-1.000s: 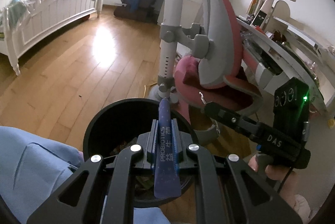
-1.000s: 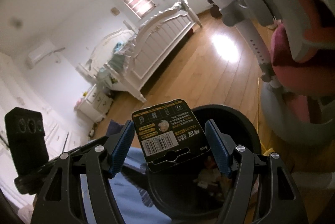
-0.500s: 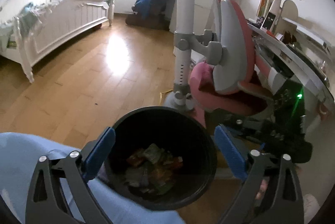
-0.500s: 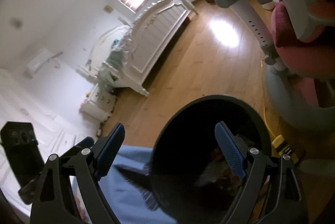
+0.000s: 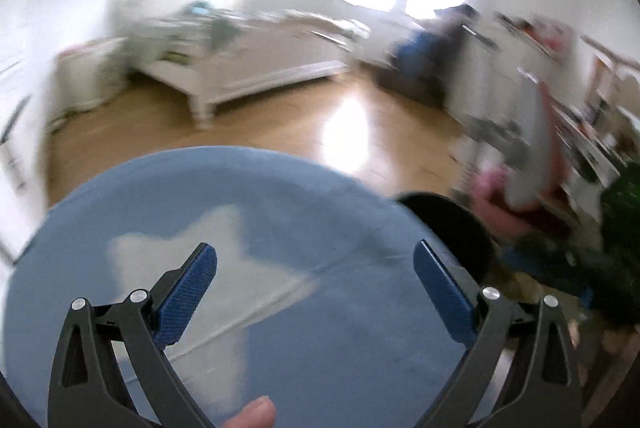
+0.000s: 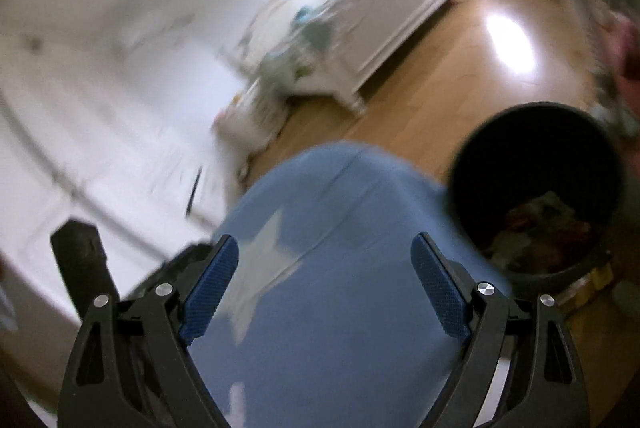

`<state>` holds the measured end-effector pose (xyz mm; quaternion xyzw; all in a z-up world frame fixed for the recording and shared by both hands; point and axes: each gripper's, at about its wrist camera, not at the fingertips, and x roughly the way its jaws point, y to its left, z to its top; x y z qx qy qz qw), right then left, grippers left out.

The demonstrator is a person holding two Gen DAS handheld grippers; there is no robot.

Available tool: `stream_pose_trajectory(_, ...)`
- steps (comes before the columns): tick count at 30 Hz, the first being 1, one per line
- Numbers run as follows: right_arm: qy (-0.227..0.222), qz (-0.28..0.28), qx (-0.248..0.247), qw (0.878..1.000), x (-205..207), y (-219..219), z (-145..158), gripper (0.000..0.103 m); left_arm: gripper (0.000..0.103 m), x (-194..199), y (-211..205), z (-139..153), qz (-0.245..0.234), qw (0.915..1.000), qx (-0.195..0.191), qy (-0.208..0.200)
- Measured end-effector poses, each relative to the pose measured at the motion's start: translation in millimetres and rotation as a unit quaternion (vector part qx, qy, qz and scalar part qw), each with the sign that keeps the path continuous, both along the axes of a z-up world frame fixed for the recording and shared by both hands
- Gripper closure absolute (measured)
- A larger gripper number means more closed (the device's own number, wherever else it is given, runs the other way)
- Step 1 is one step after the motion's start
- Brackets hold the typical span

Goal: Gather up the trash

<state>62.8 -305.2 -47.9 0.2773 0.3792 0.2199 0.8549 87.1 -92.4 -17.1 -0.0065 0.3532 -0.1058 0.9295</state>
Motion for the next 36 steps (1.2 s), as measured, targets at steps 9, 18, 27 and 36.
stream_pose_trajectory(9, -0.158, 0.022, -0.147, 0.976, -47, 153, 46, 0.005, 0.005, -69, 122, 1, 0.142, 0.9873, 0.028, -0.066)
stream_pose_trajectory(18, -0.168, -0.067, -0.276, 0.944, -20, 166, 14, 0.005, 0.005, -82, 159, -7, 0.182, 0.9796, 0.003, -0.085)
stream_pose_trajectory(27, -0.181, -0.067, -0.269, 0.944, -10, 155, -14, 0.005, 0.005, -81, 154, -14, 0.182, 0.9797, 0.003, -0.083)
stream_pose_trajectory(36, -0.213, -0.091, -0.224, 0.947, -30, 139, -8, 0.005, 0.005, -76, 147, -22, 0.160, 0.9850, 0.026, -0.058)
